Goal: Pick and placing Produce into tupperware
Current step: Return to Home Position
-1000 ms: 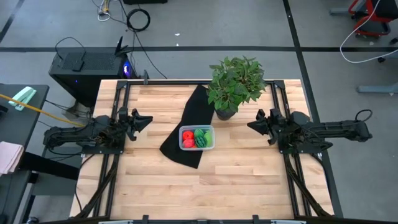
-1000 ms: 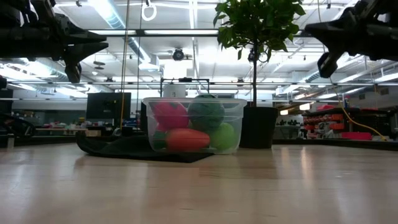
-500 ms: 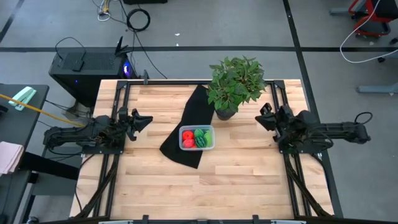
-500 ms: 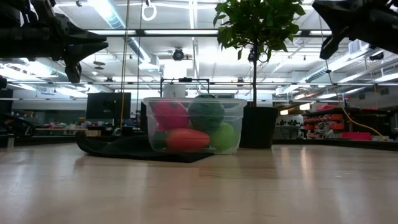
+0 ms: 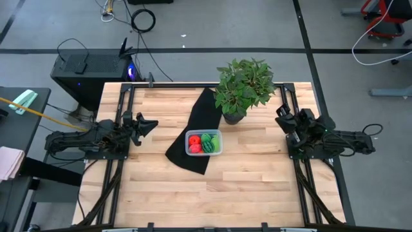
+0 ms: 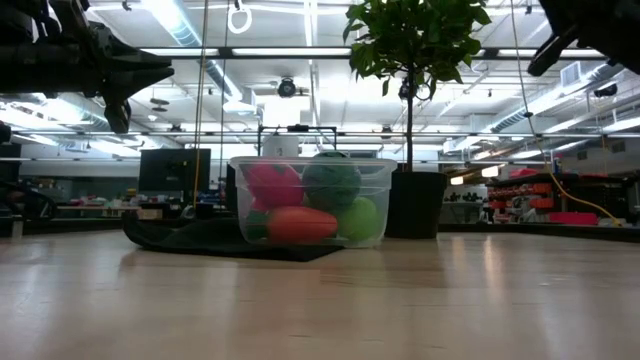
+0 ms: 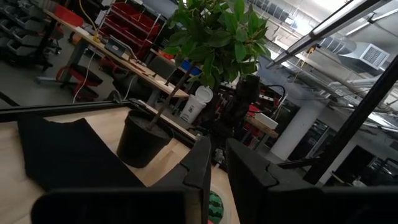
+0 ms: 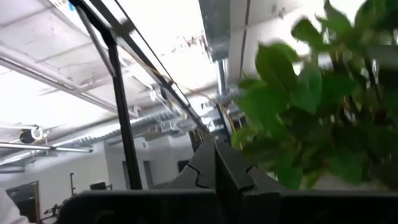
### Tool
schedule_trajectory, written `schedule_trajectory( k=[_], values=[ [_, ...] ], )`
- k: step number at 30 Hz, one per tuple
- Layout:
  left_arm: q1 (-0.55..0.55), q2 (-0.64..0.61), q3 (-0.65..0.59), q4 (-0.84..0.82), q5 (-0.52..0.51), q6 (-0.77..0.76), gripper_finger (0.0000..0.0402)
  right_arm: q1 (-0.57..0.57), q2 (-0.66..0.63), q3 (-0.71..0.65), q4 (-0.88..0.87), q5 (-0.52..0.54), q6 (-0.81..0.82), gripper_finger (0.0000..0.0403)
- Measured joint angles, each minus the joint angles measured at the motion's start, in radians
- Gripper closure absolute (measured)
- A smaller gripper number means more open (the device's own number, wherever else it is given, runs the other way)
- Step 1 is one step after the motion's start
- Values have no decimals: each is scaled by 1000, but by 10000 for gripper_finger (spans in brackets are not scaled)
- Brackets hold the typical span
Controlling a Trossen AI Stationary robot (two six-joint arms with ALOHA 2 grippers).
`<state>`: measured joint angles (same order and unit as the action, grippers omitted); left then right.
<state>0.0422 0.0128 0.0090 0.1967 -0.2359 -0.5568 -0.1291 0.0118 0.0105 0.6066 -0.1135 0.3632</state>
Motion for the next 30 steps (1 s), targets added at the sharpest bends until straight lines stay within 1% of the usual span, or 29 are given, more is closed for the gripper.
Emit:
schedule_trajectory(
  k=[7,10,12,14,18,20,26,30],
  values=[
    [0,0,0,2,1,-3,342,0,-12,21,37,-8,-85,403],
    [0,0,0,2,1,-8,345,0,-12,36,11,-11,-103,403],
    [0,0,0,2,1,-7,347,0,-12,49,-25,-33,-101,403],
    [0,0,0,2,1,-7,349,0,-12,69,-142,-49,-109,403],
    [0,0,0,1,1,-7,351,0,-12,132,-463,-49,-174,403],
    [0,0,0,1,1,-7,349,0,-12,157,-568,-49,-213,403],
    [0,0,0,1,1,-8,345,0,-12,160,-569,-33,-311,403],
    [0,0,0,1,1,-8,351,0,-12,123,-493,-23,-312,403]
  ],
)
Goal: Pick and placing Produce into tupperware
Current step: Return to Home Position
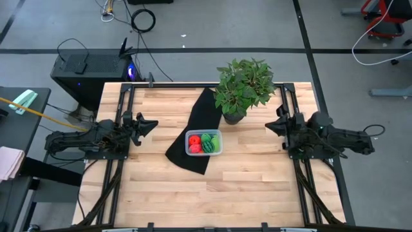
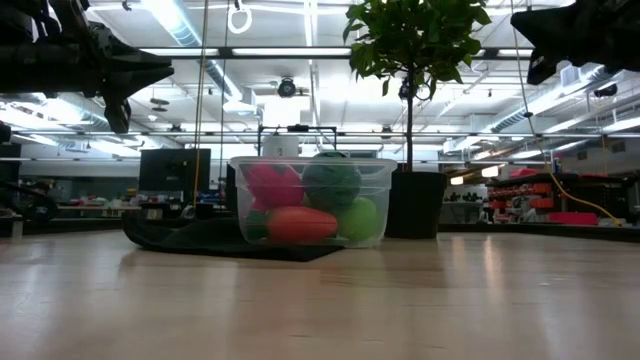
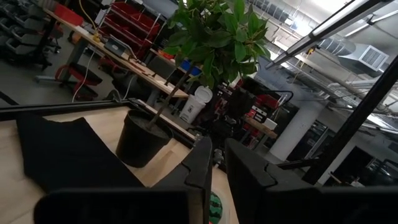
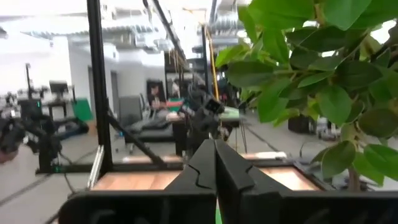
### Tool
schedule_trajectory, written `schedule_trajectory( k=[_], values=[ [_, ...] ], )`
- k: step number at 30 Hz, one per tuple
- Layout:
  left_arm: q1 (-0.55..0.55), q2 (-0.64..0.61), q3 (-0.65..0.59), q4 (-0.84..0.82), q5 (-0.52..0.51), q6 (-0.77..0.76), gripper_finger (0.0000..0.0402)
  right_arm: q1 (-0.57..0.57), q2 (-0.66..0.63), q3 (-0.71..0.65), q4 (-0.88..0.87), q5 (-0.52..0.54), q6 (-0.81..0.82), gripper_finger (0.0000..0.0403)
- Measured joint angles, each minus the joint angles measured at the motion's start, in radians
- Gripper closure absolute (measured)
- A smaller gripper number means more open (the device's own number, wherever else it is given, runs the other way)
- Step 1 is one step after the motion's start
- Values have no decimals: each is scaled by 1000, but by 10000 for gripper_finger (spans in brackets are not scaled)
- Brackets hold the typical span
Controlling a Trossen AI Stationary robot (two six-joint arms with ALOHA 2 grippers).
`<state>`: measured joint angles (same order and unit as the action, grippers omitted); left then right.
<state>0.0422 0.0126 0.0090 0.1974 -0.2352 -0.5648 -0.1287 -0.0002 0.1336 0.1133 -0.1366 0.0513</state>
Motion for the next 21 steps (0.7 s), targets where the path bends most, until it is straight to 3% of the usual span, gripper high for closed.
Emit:
schedule_trajectory(
  k=[9,17,21],
  values=[
    [0,0,0,0,0,0,349,0,0,-104,261,33,33,403],
    [0,0,0,0,0,0,355,0,0,-107,139,24,15,403],
    [0,0,0,0,0,1,352,0,0,-107,-14,33,26,403]
  ],
)
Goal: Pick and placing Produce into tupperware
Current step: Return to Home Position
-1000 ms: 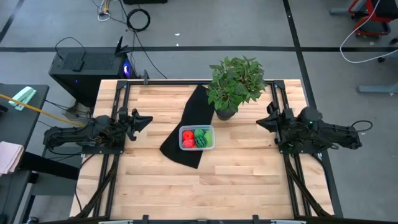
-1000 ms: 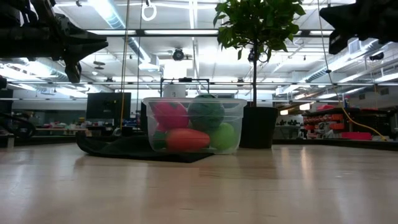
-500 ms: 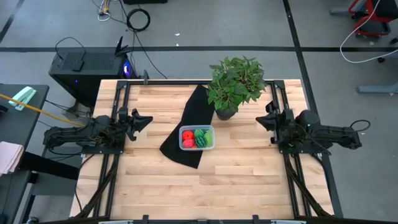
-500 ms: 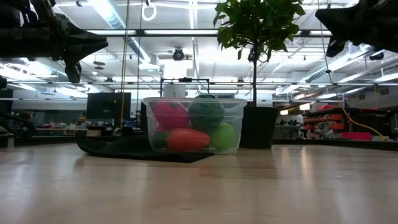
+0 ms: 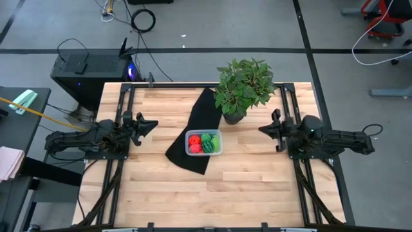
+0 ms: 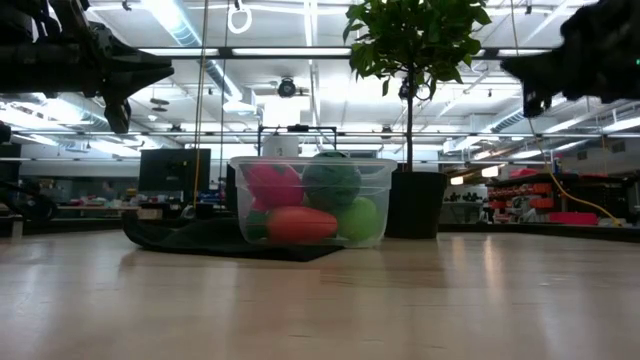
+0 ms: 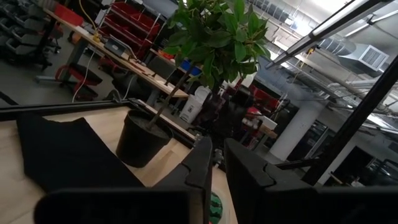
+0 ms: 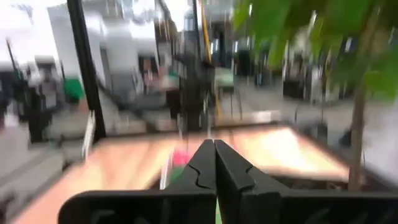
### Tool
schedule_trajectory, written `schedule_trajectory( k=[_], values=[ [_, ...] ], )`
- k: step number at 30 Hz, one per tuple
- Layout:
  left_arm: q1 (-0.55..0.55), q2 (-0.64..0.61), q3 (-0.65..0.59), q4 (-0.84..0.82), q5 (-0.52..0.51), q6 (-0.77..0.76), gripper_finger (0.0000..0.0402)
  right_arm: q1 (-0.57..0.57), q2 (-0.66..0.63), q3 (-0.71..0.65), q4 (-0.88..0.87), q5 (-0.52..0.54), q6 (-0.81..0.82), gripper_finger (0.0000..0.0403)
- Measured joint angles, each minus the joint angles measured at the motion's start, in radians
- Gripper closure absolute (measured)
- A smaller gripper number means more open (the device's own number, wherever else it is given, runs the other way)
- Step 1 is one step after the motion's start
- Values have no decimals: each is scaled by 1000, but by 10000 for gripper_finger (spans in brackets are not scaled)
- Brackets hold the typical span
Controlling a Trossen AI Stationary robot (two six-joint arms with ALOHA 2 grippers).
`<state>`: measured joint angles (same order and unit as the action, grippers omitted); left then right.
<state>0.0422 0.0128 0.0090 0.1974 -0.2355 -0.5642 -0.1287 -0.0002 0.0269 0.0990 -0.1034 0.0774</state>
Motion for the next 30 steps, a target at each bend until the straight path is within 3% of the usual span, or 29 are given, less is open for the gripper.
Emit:
schedule_trajectory(
  k=[3,10,20,25,30],
  values=[
    [0,0,0,0,0,19,350,11,13,-2,-106,-2,2,403],
    [0,0,0,0,0,83,353,45,106,-1,-107,59,-2,403],
    [0,0,0,0,0,91,364,60,182,-1,-61,43,-33,402],
    [0,0,0,0,4,164,394,60,182,-1,-27,43,-29,402],
    [-3,0,0,-19,83,292,389,60,182,-1,12,42,-7,402]
  ],
)
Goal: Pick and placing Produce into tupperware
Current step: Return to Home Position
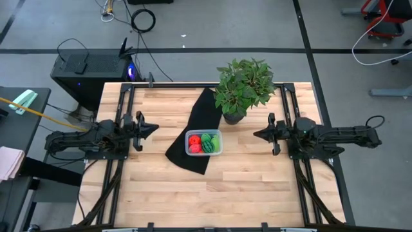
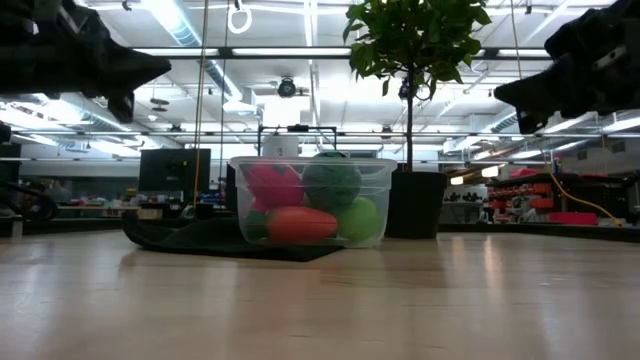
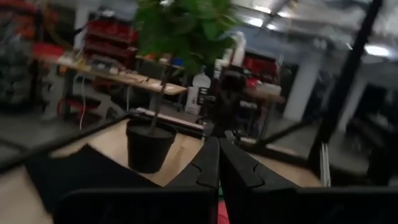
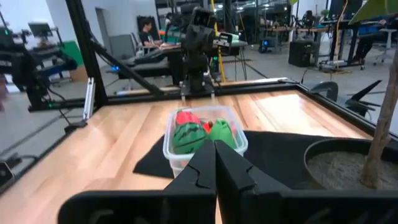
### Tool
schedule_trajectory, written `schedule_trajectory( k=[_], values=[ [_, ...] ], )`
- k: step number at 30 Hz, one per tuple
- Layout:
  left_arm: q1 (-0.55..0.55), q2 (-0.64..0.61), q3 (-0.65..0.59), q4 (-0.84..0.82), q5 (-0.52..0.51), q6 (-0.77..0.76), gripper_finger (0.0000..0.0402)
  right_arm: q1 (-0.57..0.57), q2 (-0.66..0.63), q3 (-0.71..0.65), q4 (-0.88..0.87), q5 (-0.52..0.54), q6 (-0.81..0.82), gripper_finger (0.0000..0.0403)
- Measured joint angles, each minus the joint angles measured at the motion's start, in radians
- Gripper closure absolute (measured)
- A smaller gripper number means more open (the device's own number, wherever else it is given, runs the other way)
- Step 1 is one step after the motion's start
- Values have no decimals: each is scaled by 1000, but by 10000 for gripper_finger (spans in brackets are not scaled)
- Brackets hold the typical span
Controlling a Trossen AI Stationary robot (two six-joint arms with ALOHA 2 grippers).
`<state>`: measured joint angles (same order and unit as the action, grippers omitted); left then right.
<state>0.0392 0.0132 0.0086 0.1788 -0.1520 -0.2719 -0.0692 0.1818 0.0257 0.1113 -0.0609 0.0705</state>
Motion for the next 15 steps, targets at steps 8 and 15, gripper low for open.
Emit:
schedule_trajectory(
  k=[8,15],
  values=[
    [-11,0,0,-54,154,102,393,0,0,0,18,-38,71,402],
    [-10,0,0,-117,226,138,397,0,0,0,19,-53,95,402]
  ],
)
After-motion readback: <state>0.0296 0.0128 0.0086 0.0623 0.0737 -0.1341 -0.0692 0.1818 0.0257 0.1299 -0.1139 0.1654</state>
